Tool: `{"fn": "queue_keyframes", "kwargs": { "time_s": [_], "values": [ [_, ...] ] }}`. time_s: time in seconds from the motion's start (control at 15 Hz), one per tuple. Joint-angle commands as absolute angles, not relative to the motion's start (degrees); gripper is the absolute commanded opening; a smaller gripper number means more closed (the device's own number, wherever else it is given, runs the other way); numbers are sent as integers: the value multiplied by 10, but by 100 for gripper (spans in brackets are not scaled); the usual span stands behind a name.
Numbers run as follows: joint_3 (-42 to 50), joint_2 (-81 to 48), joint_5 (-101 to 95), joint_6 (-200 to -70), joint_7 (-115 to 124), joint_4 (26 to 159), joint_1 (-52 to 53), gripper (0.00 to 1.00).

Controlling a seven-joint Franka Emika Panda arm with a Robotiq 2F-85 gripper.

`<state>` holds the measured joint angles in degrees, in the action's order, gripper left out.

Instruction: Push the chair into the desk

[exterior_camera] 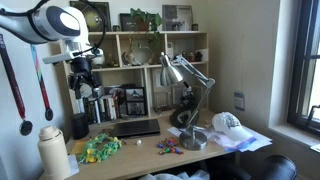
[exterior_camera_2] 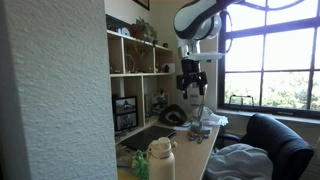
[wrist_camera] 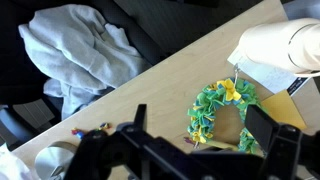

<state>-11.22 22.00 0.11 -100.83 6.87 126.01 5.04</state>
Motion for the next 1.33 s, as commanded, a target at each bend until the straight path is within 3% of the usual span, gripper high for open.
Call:
{"fn": "queue_keyframes", "kwargs": {
  "time_s": [0.0,0.4,1.27],
  "values": [
    [-106,219,-2,-1007,71,1258,58,100],
    [-70,197,-4,-1011,96,1253,27,100],
    [110,85,-52,-1133,202,1263,-143,100]
  ]
}}
